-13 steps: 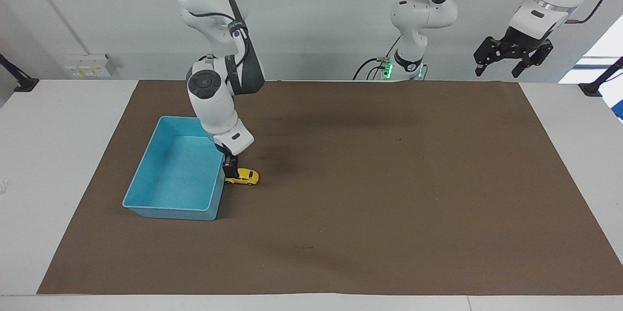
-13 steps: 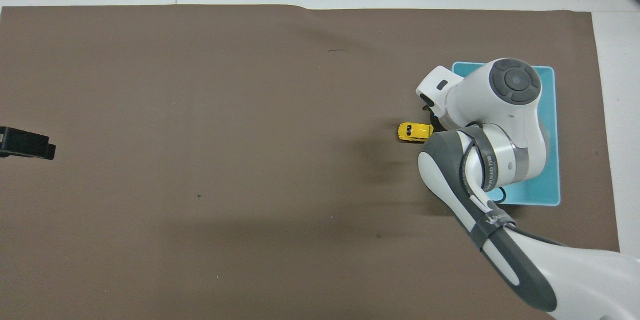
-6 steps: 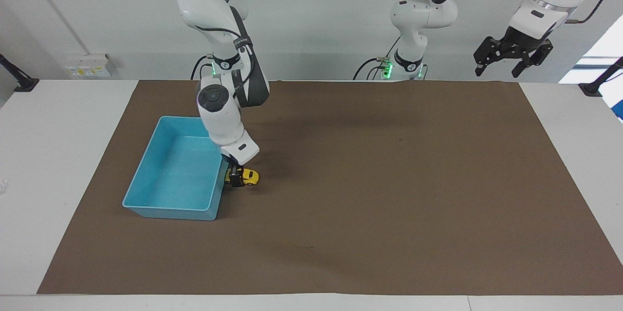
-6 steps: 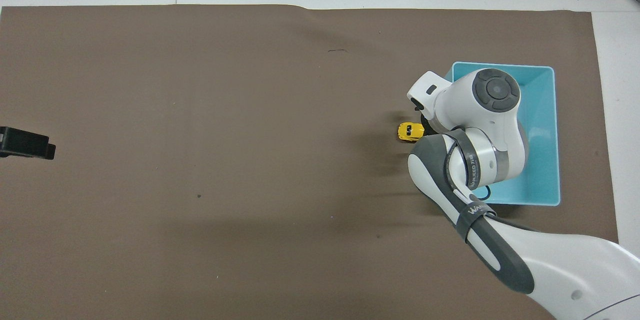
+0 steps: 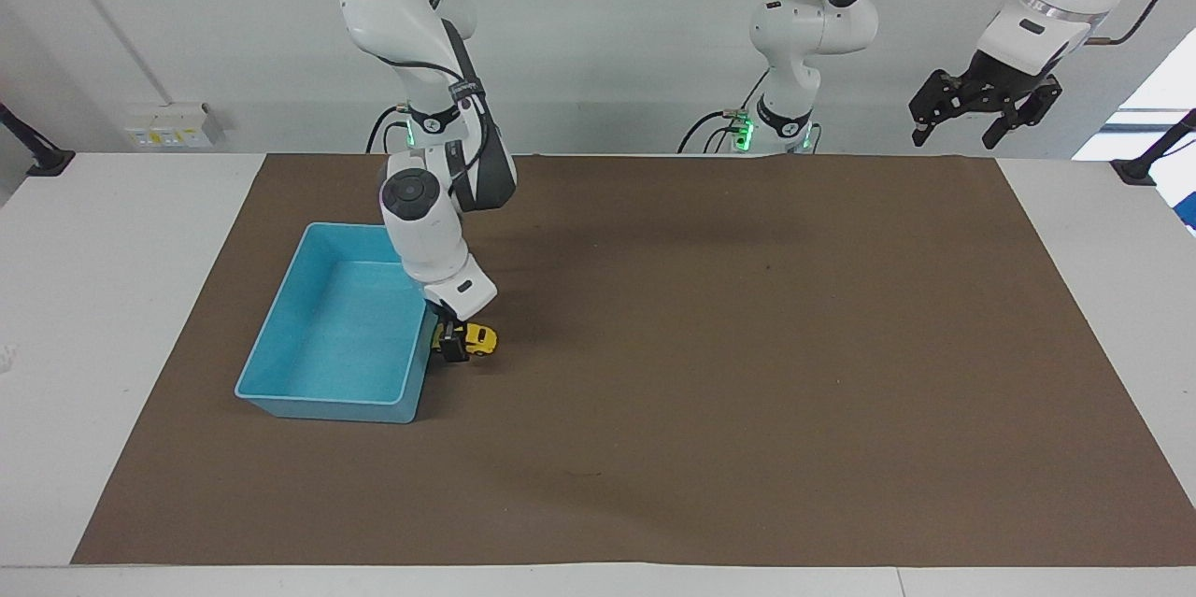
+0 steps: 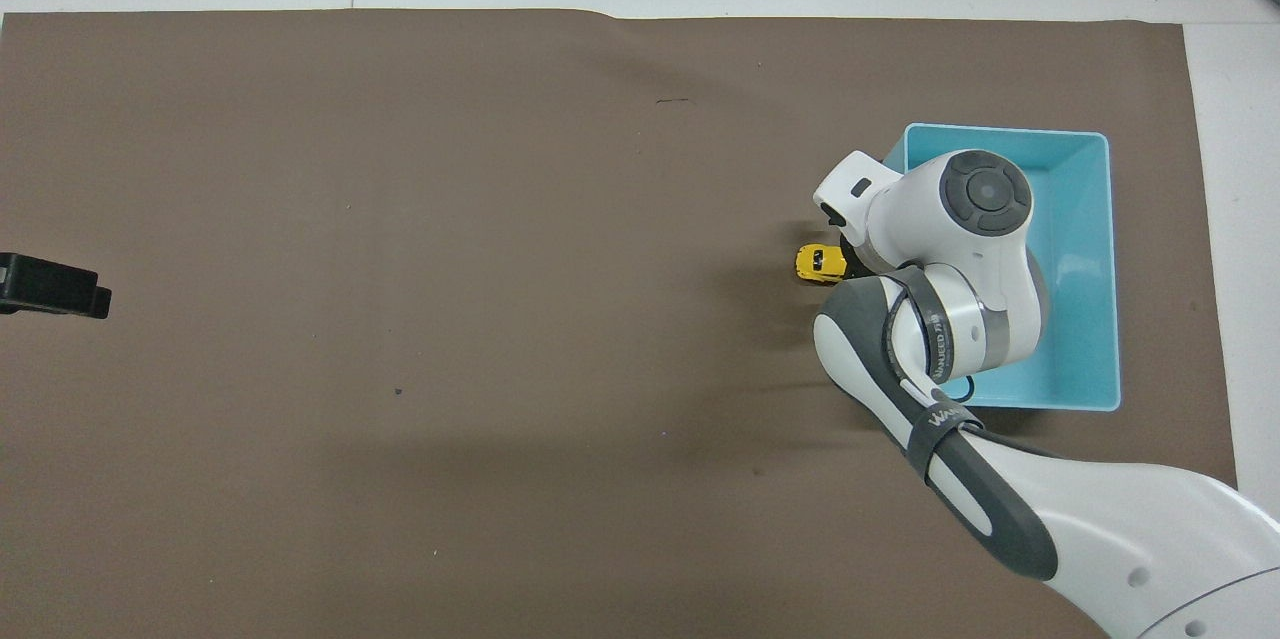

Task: Wind up and store yellow beetle car
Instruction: 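Grasp the yellow car with the right gripper and lift it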

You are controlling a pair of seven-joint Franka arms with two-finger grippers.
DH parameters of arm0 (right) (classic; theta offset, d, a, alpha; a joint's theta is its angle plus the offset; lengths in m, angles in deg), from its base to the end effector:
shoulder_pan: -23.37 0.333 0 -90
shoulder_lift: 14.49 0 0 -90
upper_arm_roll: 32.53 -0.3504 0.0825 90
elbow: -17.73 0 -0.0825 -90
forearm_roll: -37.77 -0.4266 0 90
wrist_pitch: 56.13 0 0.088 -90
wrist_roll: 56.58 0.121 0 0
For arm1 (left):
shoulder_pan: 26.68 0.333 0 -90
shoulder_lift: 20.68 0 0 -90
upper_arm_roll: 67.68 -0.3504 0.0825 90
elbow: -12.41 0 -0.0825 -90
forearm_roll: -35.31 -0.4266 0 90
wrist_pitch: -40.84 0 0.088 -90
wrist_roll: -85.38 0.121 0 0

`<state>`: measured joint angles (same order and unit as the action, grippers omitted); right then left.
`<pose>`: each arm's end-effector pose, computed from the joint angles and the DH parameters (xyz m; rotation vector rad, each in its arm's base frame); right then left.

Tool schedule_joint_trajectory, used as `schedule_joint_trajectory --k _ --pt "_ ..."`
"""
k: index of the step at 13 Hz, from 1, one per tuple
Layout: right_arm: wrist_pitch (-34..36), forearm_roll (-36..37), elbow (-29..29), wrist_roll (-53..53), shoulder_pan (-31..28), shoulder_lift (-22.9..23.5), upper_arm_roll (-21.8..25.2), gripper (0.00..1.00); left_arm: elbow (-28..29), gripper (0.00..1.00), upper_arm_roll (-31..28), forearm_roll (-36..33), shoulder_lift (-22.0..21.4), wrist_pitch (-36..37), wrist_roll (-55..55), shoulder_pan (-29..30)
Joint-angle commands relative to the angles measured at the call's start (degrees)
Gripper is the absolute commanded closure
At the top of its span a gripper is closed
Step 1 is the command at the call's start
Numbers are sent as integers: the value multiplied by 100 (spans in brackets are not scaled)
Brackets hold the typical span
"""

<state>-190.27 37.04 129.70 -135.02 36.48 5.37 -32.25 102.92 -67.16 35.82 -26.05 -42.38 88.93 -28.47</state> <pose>0.6457 0.1475 0.2941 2.1948 2.2253 0.0595 0.5508 -0.0237 0.6841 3.1286 -0.1615 -0.0524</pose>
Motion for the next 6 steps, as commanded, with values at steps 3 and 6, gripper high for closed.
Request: schedule_joint_trajectory --k 3,6 --pt "-191 64 141 -14 -37 -8 -27 14 116 0 53 72 -122 34 67 109" --pt "-182 46 132 161 -11 -8 -27 55 116 0 53 72 -122 34 67 118"
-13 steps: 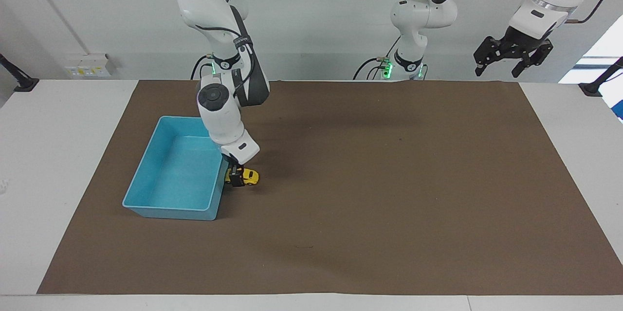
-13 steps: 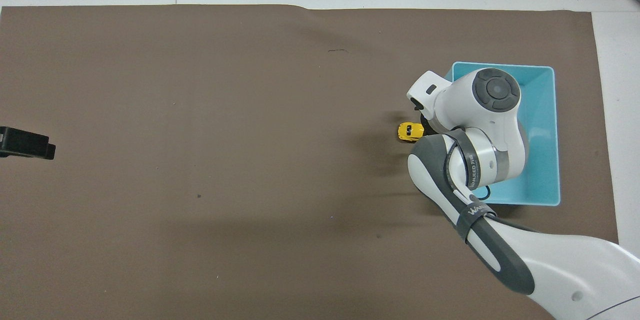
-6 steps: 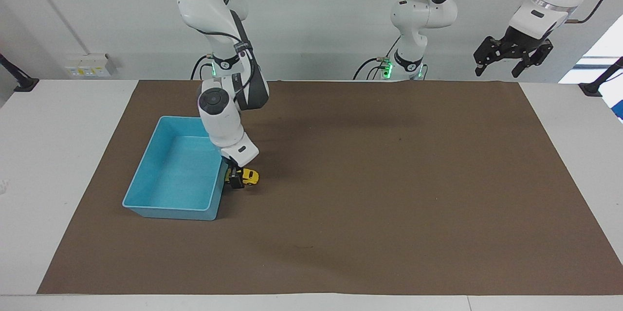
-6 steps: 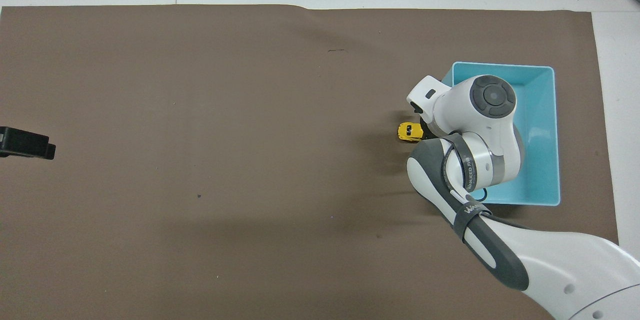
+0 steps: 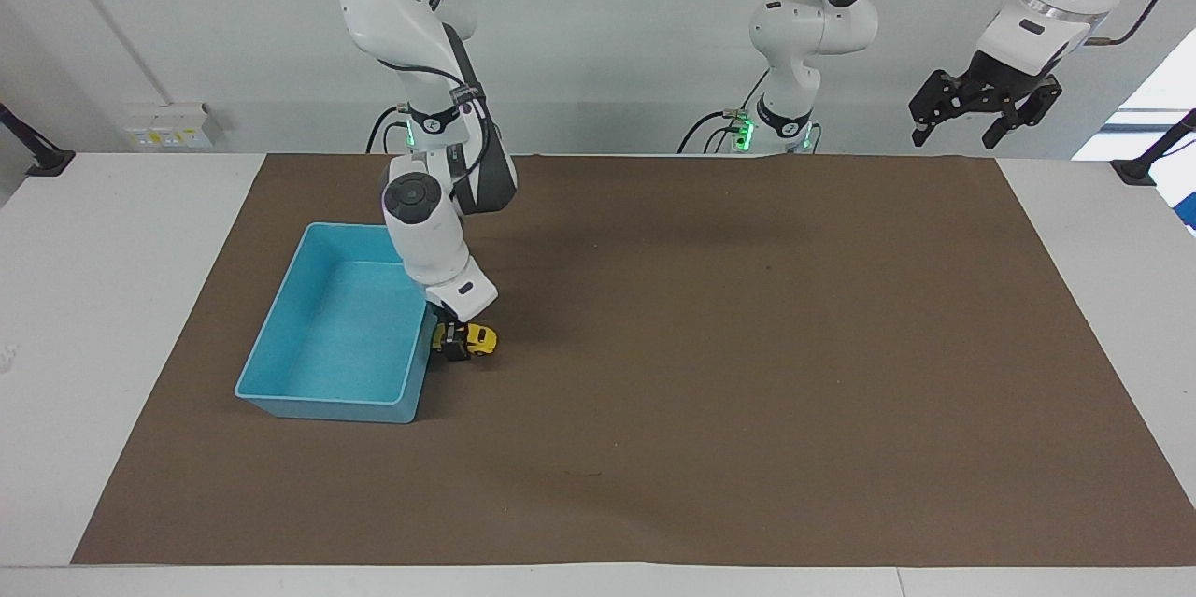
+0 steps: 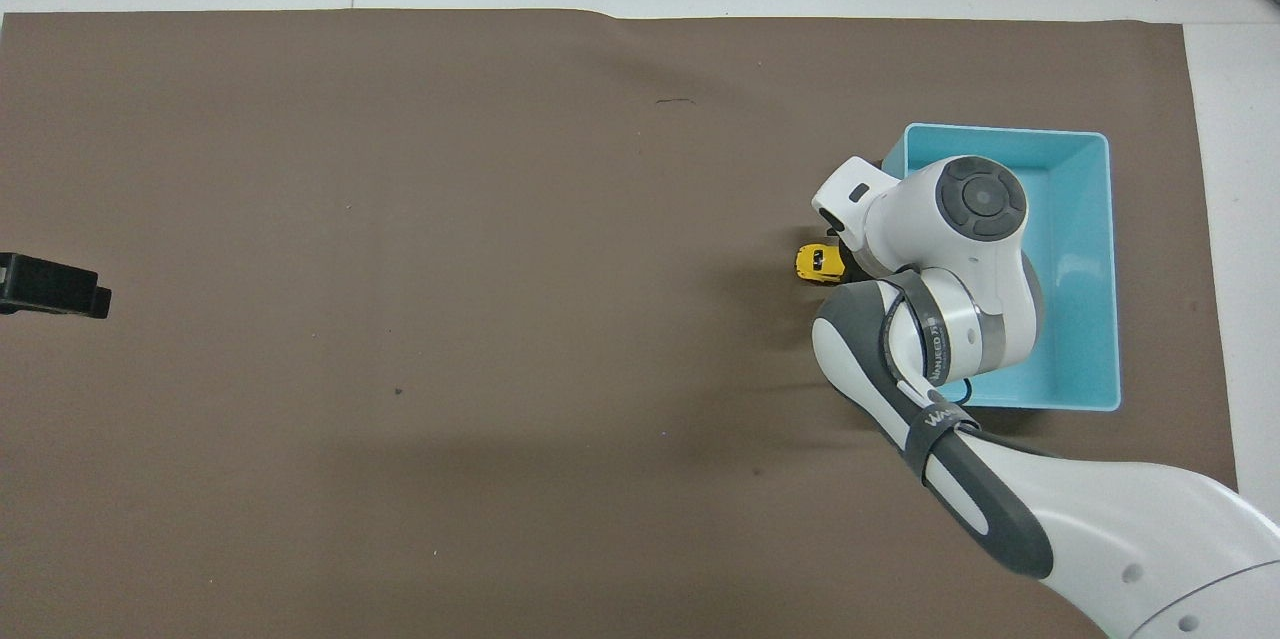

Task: Wind up and store yellow beetle car
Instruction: 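Grasp the yellow car with the right gripper and lift it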

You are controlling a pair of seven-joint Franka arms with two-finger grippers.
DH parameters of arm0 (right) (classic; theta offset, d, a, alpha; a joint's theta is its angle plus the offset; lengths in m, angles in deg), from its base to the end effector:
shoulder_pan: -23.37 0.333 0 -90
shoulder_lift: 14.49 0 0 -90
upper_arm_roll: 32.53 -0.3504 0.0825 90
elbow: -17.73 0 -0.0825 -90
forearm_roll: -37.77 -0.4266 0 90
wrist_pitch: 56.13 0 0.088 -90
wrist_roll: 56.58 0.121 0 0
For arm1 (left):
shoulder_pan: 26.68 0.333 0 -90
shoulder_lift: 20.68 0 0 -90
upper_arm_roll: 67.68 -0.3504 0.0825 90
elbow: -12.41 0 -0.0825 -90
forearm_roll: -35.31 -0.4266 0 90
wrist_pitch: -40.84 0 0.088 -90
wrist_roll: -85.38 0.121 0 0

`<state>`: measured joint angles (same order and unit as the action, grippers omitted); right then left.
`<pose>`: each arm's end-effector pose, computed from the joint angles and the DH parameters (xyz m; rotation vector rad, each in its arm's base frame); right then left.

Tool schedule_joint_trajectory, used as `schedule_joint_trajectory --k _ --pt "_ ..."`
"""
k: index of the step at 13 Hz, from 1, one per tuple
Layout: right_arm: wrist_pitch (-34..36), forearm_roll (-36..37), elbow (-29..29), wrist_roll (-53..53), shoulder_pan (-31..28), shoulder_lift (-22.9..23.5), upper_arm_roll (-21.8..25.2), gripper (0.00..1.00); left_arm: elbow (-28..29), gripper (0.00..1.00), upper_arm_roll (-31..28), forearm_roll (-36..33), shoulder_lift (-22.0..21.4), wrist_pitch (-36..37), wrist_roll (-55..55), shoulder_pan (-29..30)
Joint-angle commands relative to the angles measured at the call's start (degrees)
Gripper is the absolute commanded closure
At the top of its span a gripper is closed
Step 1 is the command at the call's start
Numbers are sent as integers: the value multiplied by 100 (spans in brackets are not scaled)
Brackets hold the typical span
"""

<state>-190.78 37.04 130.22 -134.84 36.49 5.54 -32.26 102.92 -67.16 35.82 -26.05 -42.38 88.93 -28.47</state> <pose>0.6435 0.1472 0.2888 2.1993 2.2234 0.0554 0.5508 -0.0237 0.6841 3.1286 -0.1615 -0.0524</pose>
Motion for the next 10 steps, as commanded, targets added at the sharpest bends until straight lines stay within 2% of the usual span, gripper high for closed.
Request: schedule_joint_trajectory --k 1,4,10 --pt "-131 46 54 162 -3 -25 -35 61 116 0 53 72 -122 34 67 118" --pt "-105 38 -26 180 67 -7 -35 80 116 0 53 72 -122 34 67 118" --pt "360 -41 -596 601 155 -7 -106 85 116 0 53 72 -122 34 67 109"
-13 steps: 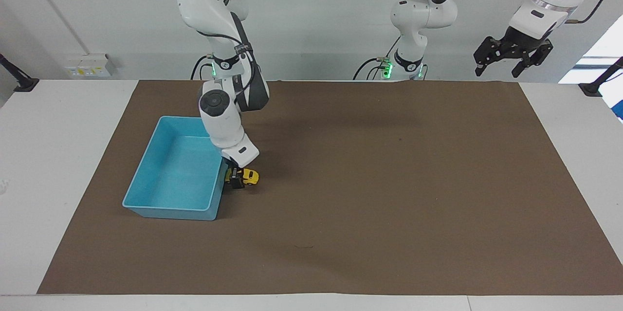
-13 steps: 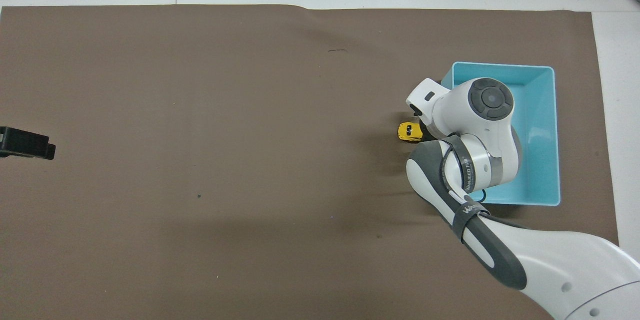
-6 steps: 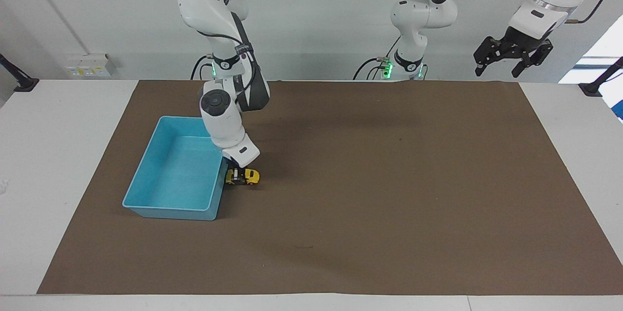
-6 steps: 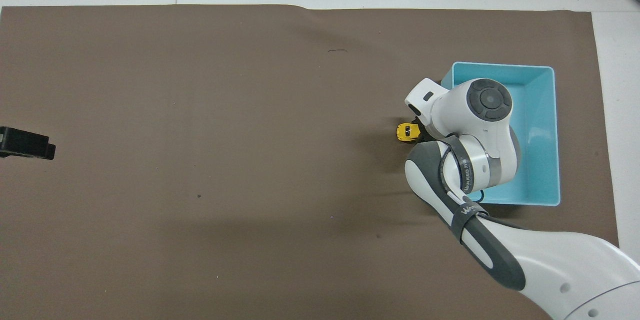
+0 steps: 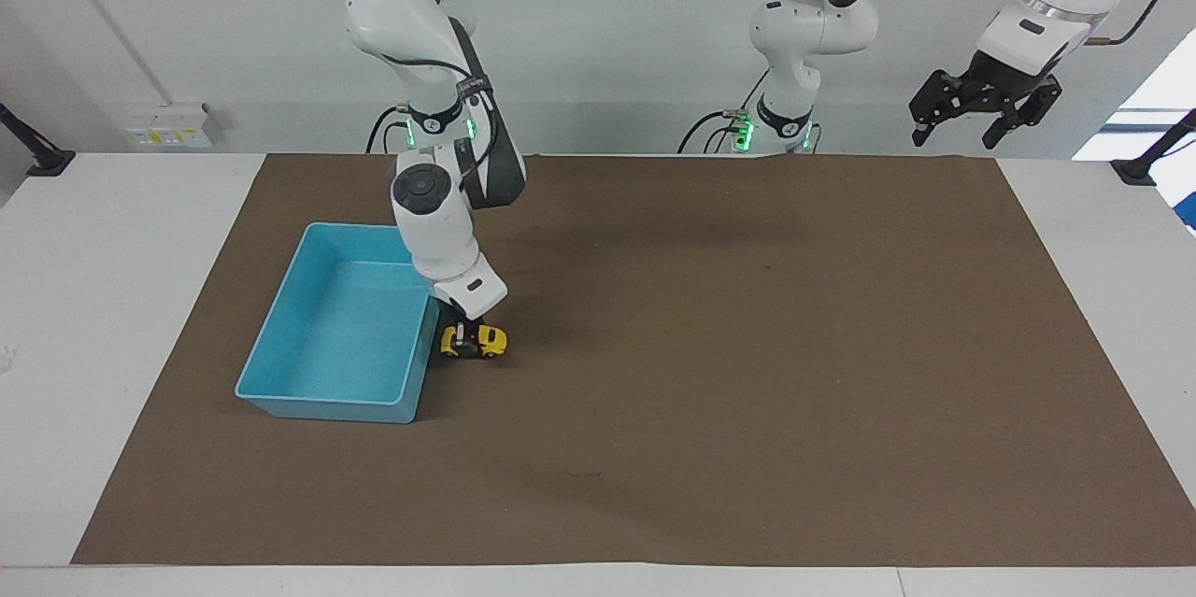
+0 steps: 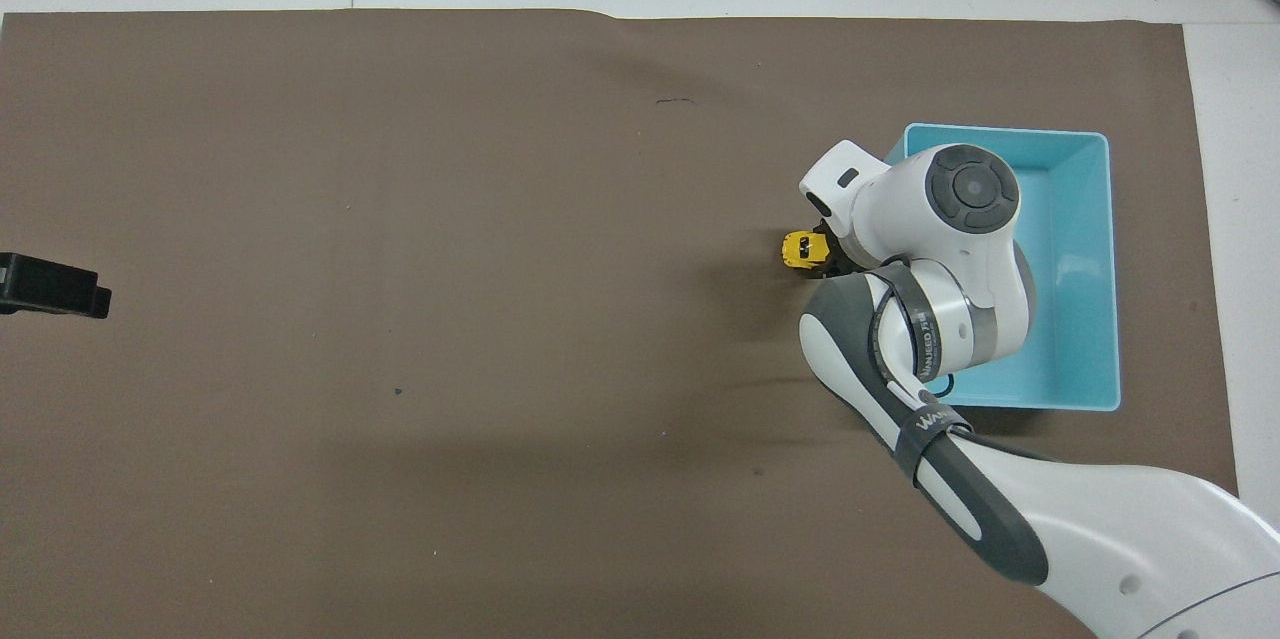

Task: Wind up and store yellow beetle car
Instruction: 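Grasp the yellow car with the right gripper and lift it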

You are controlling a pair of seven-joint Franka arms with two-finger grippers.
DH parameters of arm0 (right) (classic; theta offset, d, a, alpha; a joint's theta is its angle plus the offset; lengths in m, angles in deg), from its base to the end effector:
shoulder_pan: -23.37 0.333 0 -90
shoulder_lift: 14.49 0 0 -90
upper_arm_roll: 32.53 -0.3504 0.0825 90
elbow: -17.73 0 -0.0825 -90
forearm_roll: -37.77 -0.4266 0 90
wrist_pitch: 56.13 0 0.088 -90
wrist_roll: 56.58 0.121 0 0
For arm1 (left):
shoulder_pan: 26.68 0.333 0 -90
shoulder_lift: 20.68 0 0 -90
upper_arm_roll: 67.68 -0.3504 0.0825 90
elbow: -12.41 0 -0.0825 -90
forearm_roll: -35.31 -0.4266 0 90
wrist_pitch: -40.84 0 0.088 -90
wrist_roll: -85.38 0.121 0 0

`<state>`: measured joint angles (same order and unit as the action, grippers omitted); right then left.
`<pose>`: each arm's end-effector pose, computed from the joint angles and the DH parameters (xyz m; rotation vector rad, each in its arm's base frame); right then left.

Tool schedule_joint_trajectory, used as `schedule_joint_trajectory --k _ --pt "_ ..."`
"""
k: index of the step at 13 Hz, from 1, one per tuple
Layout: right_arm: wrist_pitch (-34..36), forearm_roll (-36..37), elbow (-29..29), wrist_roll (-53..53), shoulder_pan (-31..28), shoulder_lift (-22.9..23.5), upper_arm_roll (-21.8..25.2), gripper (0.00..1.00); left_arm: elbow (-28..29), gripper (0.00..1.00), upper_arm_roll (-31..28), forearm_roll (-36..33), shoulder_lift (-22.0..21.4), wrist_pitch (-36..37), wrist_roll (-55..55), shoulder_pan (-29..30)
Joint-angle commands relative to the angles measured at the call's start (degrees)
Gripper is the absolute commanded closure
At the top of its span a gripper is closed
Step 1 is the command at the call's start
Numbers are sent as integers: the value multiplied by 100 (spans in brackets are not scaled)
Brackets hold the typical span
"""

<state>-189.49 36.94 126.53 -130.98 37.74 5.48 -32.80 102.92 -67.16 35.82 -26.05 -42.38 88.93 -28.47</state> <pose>0.6568 0.1718 0.3178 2.2284 2.1699 0.1178 0.5508 -0.0237 0.6841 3.1286 -0.1615 -0.0524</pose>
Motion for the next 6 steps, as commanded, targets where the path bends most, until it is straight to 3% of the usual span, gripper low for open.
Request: schedule_joint_trajectory --k 1,6 --pt "267 -40 -289 277 39 -19 -61 85 116 0 53 64 -122 34 67 109" --pt "898 -40 -746 524 4 -186 -272 85 116 0 53 64 -122 34 67 109"
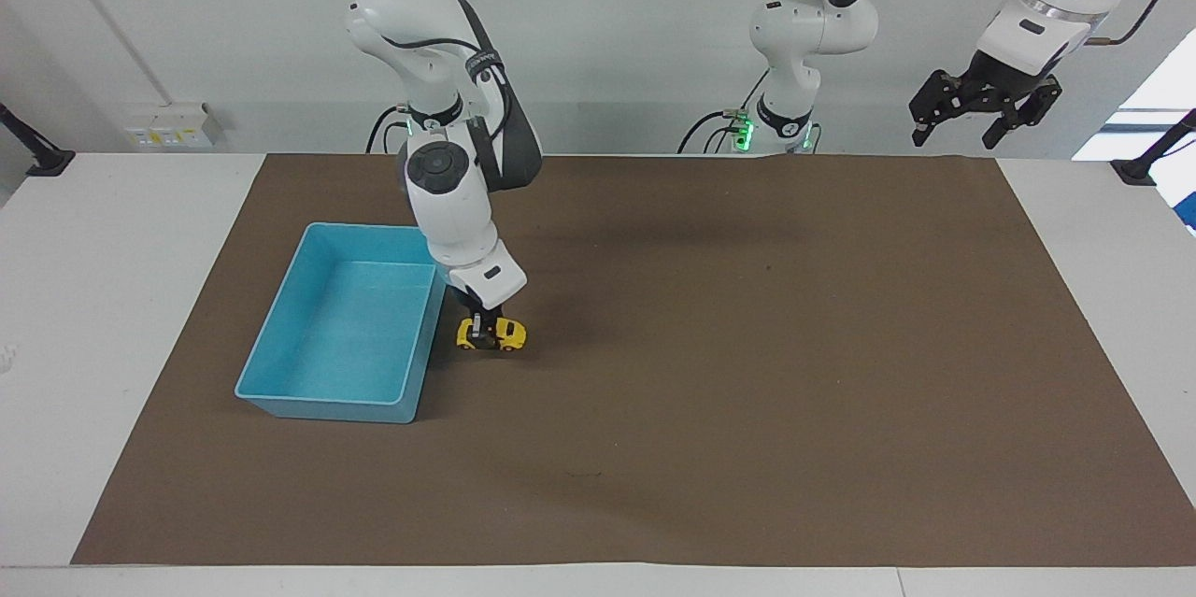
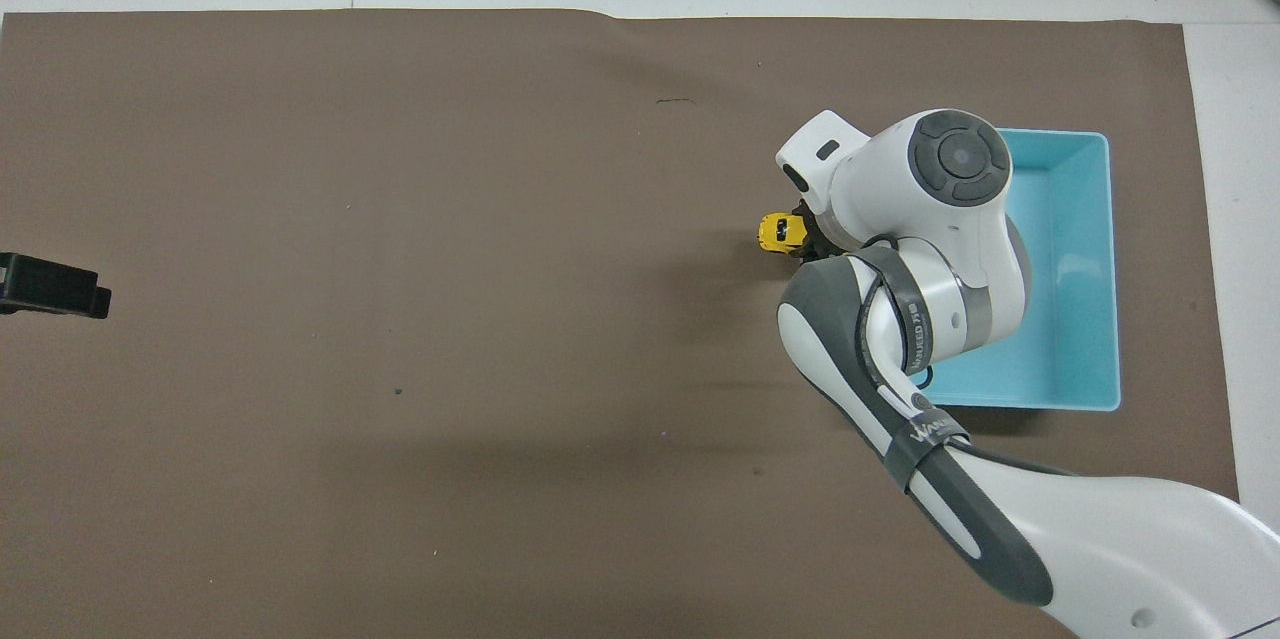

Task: Wind up and store yellow beetle car
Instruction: 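Grasp the yellow car with the right gripper and lift it, then carry the held car over the blue bin with the right gripper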

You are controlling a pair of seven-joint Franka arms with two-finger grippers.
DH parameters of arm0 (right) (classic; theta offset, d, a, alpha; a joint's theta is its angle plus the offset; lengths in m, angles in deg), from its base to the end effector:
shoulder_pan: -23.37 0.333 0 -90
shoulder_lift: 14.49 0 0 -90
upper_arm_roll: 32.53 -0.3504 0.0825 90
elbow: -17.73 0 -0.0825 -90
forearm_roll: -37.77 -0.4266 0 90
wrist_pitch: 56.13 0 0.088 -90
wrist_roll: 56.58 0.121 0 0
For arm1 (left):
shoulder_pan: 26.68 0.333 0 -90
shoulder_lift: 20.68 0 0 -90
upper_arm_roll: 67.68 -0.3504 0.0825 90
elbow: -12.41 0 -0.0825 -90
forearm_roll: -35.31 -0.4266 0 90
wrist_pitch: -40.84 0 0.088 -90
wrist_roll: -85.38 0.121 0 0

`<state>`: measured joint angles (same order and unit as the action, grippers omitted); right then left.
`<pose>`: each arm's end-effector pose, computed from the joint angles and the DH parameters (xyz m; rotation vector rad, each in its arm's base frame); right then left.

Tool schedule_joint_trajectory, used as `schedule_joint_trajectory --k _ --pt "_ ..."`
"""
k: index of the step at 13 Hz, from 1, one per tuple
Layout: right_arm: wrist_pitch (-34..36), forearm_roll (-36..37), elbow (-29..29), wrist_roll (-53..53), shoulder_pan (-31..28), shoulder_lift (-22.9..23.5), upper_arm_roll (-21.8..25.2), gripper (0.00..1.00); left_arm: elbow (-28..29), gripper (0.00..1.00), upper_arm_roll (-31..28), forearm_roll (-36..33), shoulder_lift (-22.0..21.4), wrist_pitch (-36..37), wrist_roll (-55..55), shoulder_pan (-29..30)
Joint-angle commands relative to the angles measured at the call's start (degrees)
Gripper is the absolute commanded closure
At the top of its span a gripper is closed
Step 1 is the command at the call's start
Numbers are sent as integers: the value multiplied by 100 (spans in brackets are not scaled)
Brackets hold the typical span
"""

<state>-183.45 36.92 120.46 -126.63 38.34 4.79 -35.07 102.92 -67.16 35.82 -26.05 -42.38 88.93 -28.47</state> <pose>0.6660 0.2084 0.3682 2.2658 2.1462 0.1486 0.5508 -0.0237 0.6841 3.1286 -0.1615 -0.0524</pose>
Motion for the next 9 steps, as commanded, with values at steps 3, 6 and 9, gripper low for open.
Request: schedule_joint_trajectory --k 3,6,9 --pt "935 -29 -368 -8 -134 -275 -27 85 116 0 53 72 -122 34 67 109" --pt "1384 -29 -325 -114 -231 -591 -1 85 116 0 53 72 -122 34 67 109" --pt "1648 -12 -255 -262 -555 -715 35 85 116 0 53 64 -122 34 67 118"
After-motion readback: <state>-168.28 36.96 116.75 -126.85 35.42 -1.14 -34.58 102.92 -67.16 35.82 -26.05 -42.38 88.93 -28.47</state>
